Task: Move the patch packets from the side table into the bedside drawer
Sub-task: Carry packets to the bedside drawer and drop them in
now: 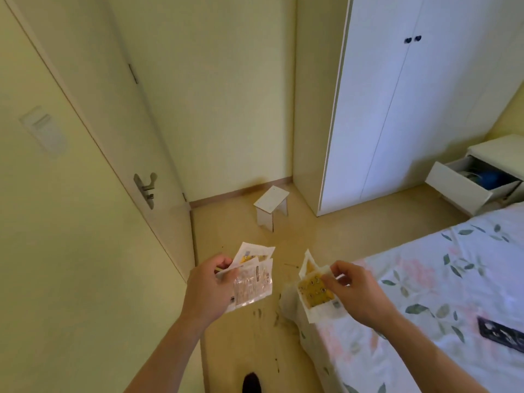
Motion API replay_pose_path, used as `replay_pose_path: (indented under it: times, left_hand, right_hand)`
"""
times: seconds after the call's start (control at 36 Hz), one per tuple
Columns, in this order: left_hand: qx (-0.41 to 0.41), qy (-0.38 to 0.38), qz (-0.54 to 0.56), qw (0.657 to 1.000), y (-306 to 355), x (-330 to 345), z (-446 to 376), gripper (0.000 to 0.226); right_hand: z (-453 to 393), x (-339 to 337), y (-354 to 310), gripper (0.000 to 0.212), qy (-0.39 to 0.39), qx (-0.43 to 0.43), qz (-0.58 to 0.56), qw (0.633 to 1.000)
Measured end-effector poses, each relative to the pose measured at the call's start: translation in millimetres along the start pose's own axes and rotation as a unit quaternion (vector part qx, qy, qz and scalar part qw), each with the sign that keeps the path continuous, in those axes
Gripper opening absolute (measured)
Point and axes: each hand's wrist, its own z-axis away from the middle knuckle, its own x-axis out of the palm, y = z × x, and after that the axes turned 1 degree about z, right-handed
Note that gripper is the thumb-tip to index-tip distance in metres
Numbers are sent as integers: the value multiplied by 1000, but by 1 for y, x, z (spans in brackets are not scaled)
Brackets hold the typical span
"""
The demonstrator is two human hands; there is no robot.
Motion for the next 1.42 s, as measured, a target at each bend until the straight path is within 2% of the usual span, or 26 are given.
replay_pose_path:
  times: [0.25,0.47,0.69,0.89,1.0,1.19,1.25,1.42]
  left_hand:
    - [43,-74,-46,995,10,13,-194,20]
    - [109,-144,-42,983,39,61,-324,21]
    - [132,-187,-65,971,52,104,-454,19]
    - [127,-192,-68,971,73,131,-568,16]
    - [115,-199,-59,971,85,156,-623,13]
    - [130,-287,-55,947,121,238,-719,19]
    - [156,-307,-52,937,137,264,-747,22]
    - [209,-388,-51,896,184,339,-825,24]
  right_hand:
    - [-124,-4,-29,23,97,57,7,994]
    - [-215,-32,-17,24,169,124,-28,977]
    - [-359,-45,-3,25,170,148,-30,974]
    - [-483,-67,-20,24,154,152,-36,976]
    - [-535,-92,-33,23,180,143,-35,973]
    - [-603,-143,-13,22,232,178,-23,956]
    - [-619,-156,-7,25,256,190,-18,948]
    - [-663,-194,18,23,335,249,-19,908]
